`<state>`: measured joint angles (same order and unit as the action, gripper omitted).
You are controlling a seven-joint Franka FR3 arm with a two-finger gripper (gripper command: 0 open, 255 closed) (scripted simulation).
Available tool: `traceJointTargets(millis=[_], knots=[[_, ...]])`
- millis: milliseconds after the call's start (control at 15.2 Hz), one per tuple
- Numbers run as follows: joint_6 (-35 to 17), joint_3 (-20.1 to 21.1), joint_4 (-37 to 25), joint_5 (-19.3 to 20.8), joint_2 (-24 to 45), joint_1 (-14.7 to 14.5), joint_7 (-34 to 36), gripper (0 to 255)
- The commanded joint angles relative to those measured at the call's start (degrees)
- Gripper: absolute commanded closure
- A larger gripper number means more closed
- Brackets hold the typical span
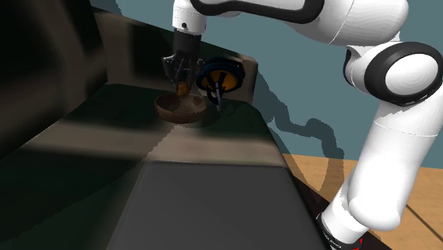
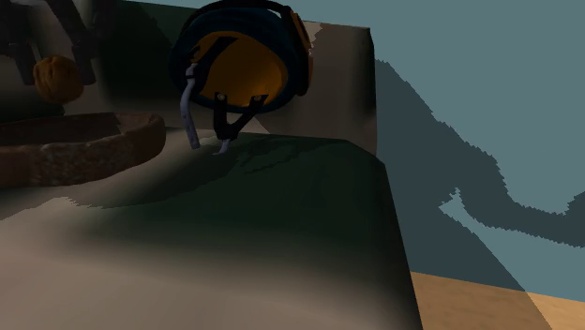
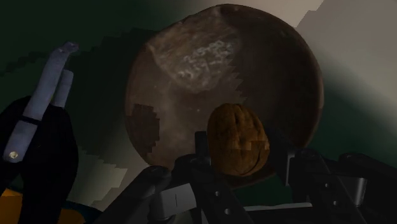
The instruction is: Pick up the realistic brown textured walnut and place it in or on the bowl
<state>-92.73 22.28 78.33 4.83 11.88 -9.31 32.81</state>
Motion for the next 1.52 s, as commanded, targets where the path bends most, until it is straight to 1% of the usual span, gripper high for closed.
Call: traceJointTargets(millis=[0, 264, 792, 858, 1188, 1452], knots=[[-1.7, 0.0, 2.2, -0.2, -0.6, 0.2, -0.1, 255], [-5.2, -0.1, 6.5, -0.5, -1.4, 0.5, -0.2, 255], [-5.2, -0.1, 6.5, -0.5, -1.4, 0.5, -0.2, 255], [-5.2, -0.1, 6.5, -0.5, -1.4, 0.5, -0.2, 0], [-5.2, -0.1, 6.5, -0.5, -1.4, 0.5, -0.2, 0], [2.8, 0.1, -3.0, 0.1, 0.2, -0.2, 0.1, 0]])
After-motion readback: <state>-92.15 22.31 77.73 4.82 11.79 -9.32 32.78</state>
